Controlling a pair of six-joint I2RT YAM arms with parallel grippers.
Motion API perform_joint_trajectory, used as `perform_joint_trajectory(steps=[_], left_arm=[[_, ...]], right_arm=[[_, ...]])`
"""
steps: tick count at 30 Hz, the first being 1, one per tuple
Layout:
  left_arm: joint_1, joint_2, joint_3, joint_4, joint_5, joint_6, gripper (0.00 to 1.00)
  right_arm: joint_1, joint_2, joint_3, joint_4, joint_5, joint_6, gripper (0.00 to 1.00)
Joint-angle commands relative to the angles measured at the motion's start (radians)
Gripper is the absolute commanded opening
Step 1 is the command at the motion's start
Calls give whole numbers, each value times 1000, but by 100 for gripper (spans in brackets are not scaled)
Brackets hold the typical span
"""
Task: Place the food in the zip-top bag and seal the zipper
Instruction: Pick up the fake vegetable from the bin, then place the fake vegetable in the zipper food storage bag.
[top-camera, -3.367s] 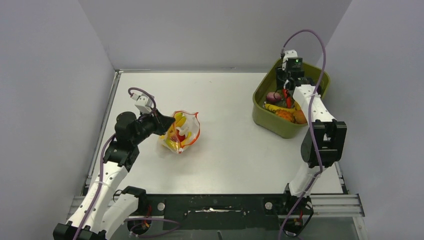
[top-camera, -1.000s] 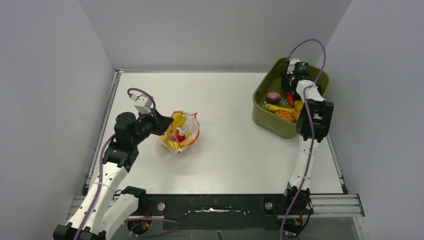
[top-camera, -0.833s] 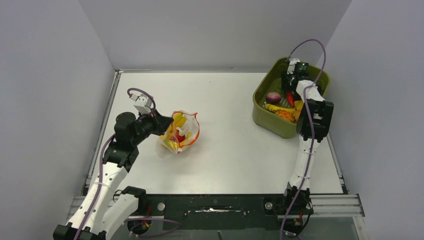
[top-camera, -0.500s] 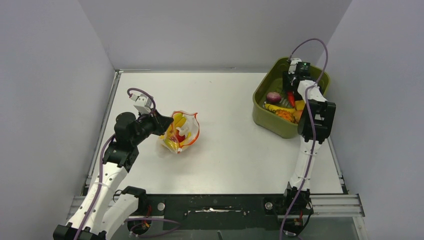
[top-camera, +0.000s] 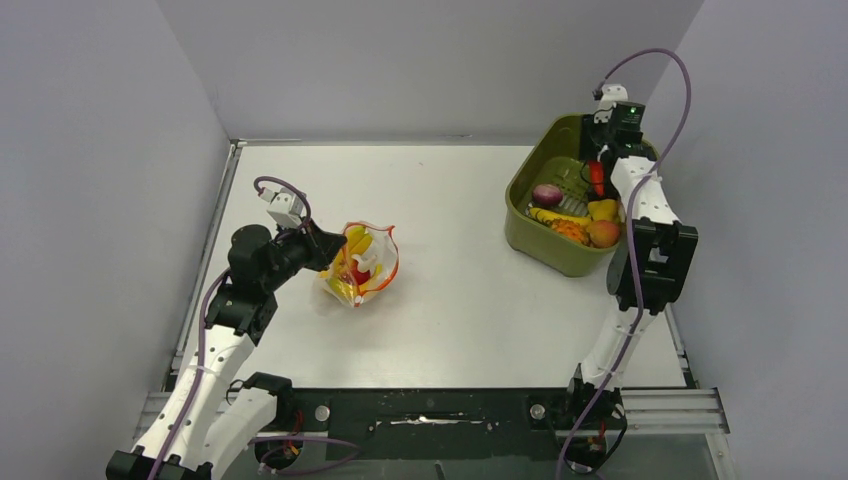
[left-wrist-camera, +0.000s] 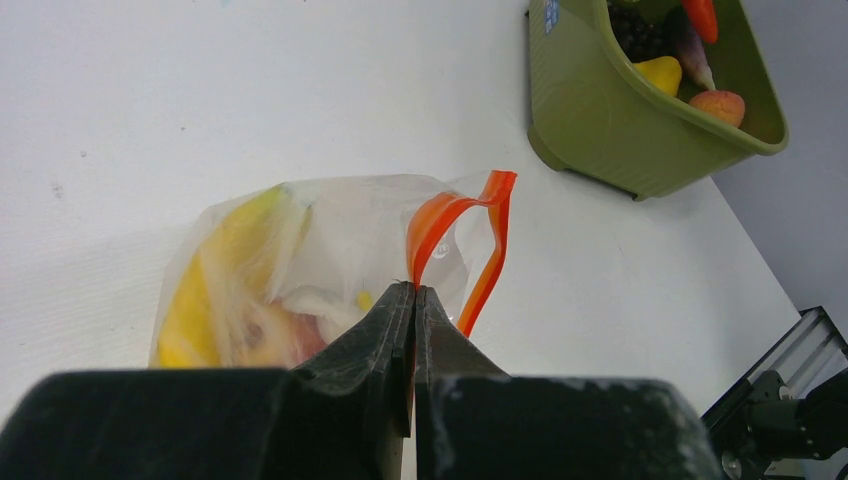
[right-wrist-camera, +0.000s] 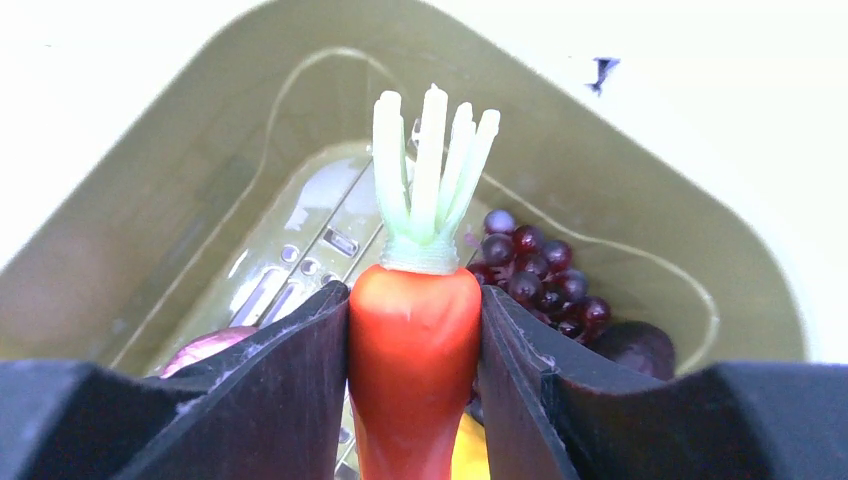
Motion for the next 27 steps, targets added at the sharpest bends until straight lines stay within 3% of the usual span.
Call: perform_joint_trajectory(steps=[1,9,19,27], left_arm=[[7,-18,3,42,-7,19,0],[7,-6,3,47,-3,14,0],[7,9,4,67,-2,-27,0],[5,33,17,90,23,-102,0]], right_arm=[[25,-134,-32,84,21,22,31],[102,-318,-154,130,12,88,31],[231,-565,-442,358,-44,198,32],[348,-732,-679,703,-213,261,32]])
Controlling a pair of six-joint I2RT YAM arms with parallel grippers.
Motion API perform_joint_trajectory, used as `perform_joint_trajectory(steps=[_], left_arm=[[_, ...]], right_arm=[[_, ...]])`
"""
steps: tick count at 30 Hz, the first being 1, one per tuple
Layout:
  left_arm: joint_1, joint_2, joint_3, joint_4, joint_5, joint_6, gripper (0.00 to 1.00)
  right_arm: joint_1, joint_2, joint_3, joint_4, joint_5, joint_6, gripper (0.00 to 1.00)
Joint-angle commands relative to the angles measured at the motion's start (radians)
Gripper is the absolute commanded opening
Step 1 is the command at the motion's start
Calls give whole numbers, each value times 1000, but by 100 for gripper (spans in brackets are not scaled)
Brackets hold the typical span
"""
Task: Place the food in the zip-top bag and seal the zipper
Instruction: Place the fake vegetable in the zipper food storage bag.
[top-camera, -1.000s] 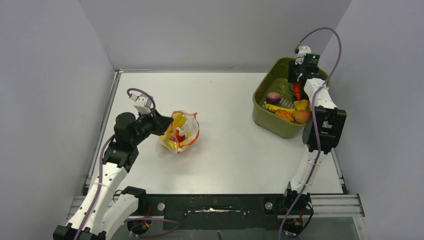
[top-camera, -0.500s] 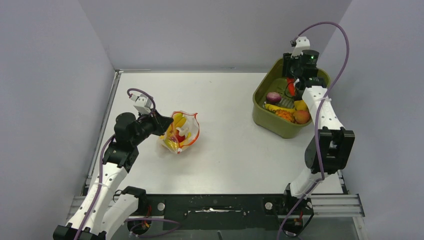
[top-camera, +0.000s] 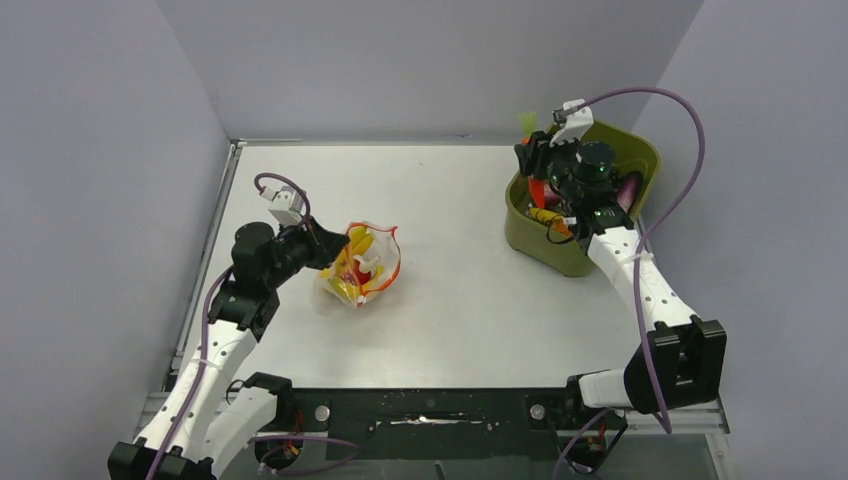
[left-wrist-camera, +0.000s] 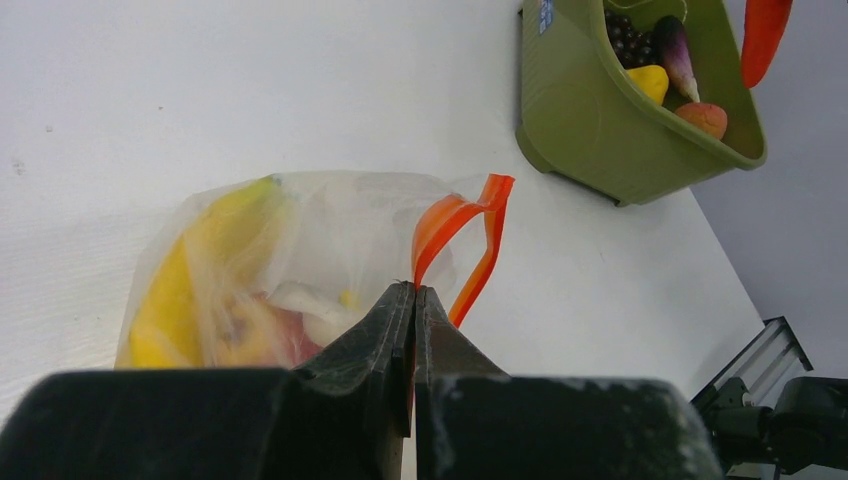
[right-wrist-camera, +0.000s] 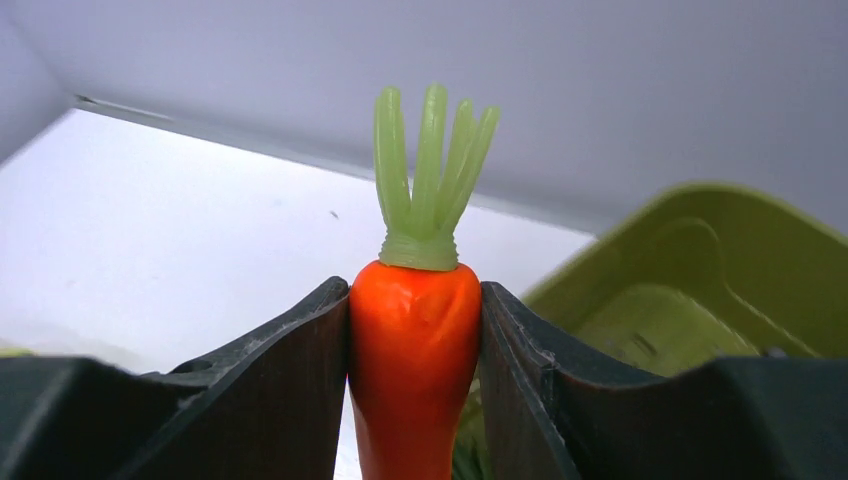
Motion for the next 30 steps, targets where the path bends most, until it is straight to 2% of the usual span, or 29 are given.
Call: perform_joint_trajectory(steps=[1,3,6,8,12,15,18,27,30], left_arm=[[6,6,22,70,15,-48,0],[5,5,27,65,14,-61,0],[5,3,32,58,10,-84,0],[5,6,37,50,8,-98,0],[5,12,43,36,13,-116,0],[5,11,41,37,22,-118,0],[6,1,35,47,40,-109,0],[7,-10,62,-10,59,-57,0],[7,-19,62,-14,73,-53,0]], right_arm=[[61,-103,-113,374,-157,21,32],[103,-125,-163,454,-181,-2,33],[146,-130,-160,471,-246,-25,33],[162,-127,-174,520,-347,-45,33],[217,-128,-301,820,-530,-113,30],[243,-101,-313,950,-680,-103,29],[284,-71,-299,965,-807,-165,30],[404,1,-231,851,-1017,-337,30],[437,45,-192,846,-1114,-332,32]])
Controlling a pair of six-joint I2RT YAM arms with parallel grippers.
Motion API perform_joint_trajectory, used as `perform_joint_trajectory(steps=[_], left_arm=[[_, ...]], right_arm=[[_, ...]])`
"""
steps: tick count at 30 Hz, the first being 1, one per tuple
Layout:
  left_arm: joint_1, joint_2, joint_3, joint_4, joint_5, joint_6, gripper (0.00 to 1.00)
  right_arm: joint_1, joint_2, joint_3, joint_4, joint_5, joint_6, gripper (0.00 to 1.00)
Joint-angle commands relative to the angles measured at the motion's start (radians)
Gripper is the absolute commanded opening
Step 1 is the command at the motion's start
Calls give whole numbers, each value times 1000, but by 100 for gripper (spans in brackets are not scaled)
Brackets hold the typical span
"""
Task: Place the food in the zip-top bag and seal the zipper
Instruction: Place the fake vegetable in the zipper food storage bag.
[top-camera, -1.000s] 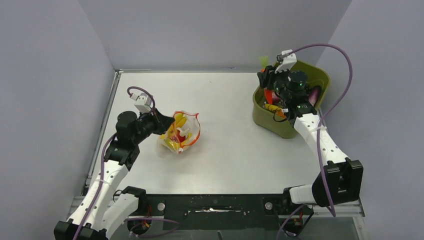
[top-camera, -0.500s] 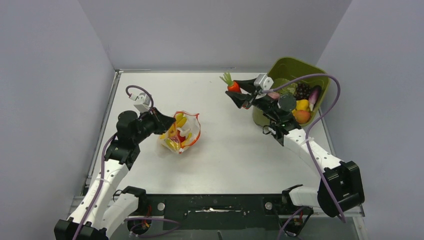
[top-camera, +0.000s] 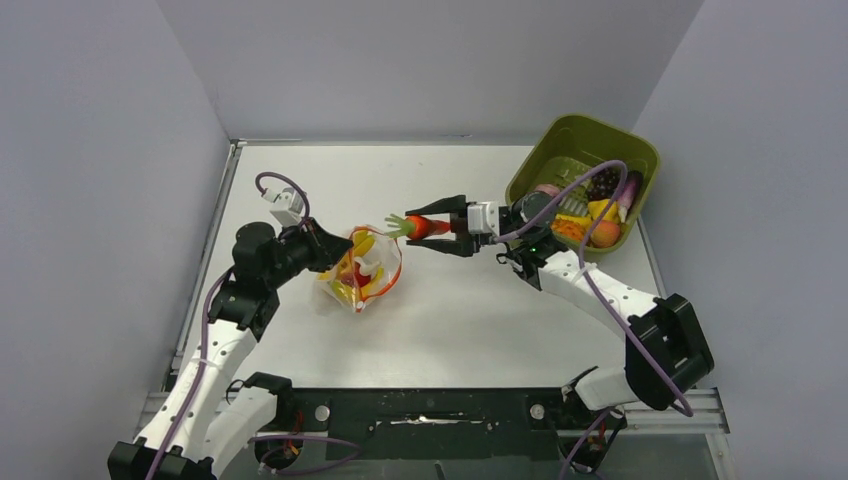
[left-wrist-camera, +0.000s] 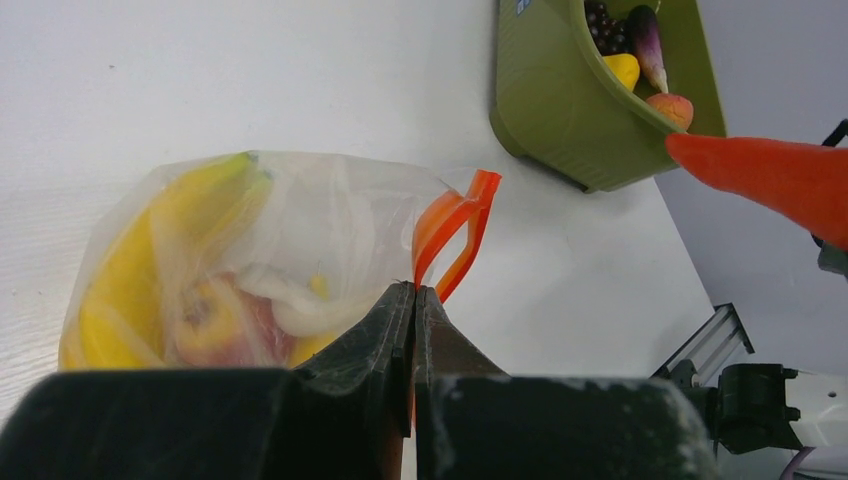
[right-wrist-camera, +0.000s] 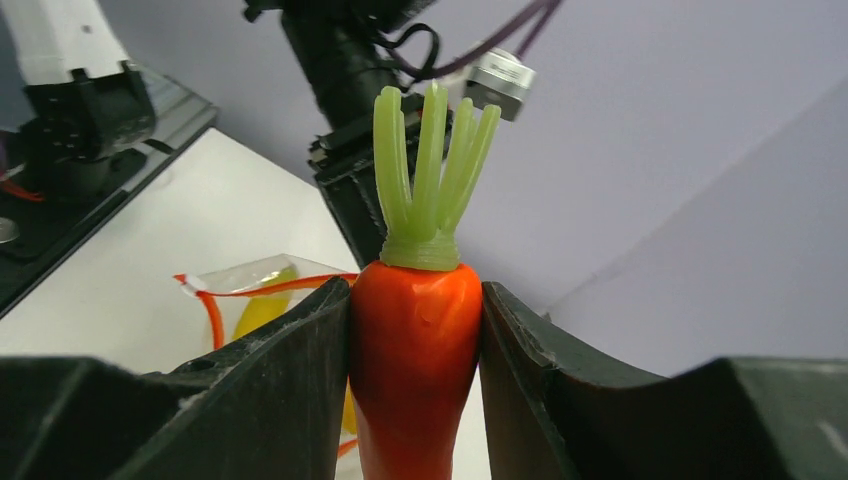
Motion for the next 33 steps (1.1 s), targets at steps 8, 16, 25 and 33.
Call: perform_joint_trajectory(steps=[8,16,25,33], left_arm=[[7,-44,81,-43,69,63,0],[9,-41,78,-50,109,65,0],[8,-39,93,-55,141,63,0],[10,-51,99,-84,147,66,0]], right_arm=[[122,178,126,256,-345,38,33],[208,391,237,765,-429,477,33],[258,488,321,732,-438,478,33],[223,615,406,665,-429,432,33]])
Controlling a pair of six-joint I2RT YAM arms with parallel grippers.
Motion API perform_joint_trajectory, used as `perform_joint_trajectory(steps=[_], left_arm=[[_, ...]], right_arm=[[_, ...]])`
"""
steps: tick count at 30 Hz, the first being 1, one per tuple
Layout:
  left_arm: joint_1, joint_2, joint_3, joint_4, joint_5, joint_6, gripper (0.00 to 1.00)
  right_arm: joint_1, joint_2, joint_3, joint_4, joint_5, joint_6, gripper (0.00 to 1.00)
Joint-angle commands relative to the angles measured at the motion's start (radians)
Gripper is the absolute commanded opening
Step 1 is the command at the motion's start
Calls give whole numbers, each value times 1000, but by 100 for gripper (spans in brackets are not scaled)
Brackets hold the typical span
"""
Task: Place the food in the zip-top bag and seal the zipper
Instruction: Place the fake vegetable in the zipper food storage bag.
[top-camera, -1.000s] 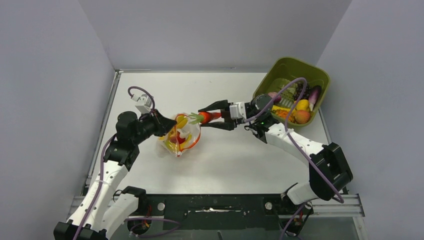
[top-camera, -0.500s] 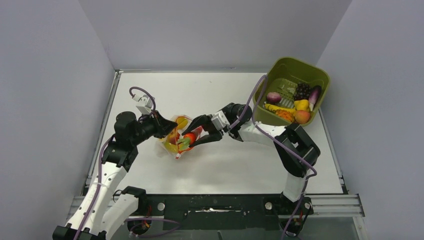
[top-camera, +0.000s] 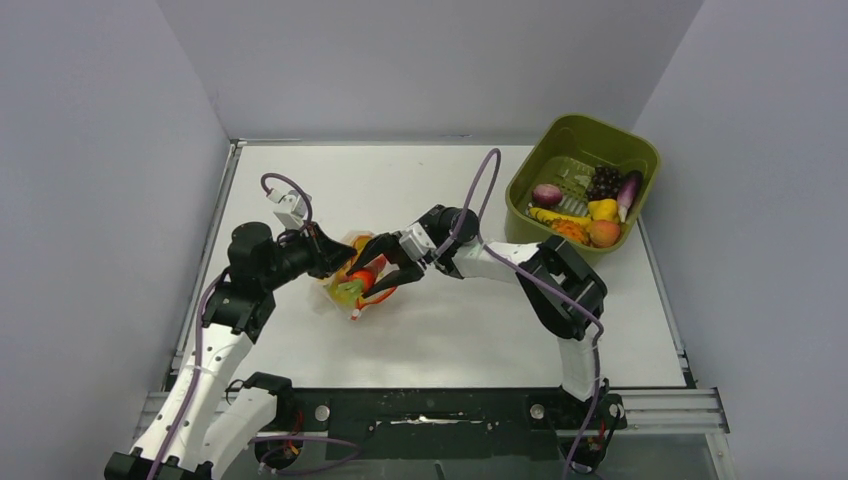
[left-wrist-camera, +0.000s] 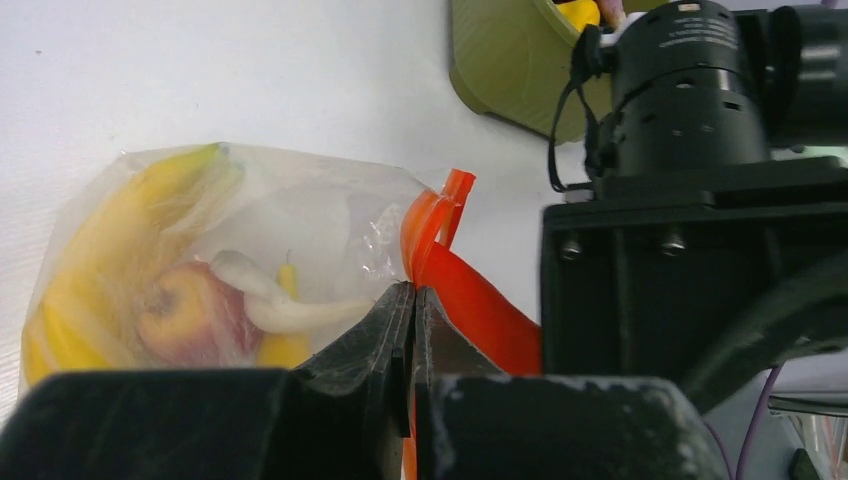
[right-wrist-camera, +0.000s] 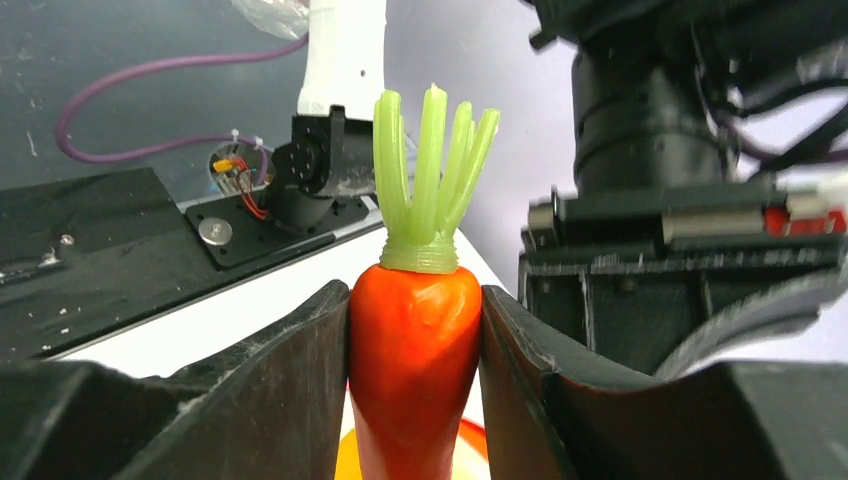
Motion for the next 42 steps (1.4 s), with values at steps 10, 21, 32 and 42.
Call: perform_joint_trajectory(steps=[10,21,32,42], left_arm=[[12,-10,107,-51,36,28,0],[12,-3,99,-30,38,1,0],[13,27,134,-52,21,7,0],[13,34,155,-88,-104,15,0]], right_arm=[[-116,149,71,-3,64,-45,34],[-133,189,64,6,94,-58,45],[-161,157,10,47,148,8,53],[-190,143,-9,151,220,152,47]])
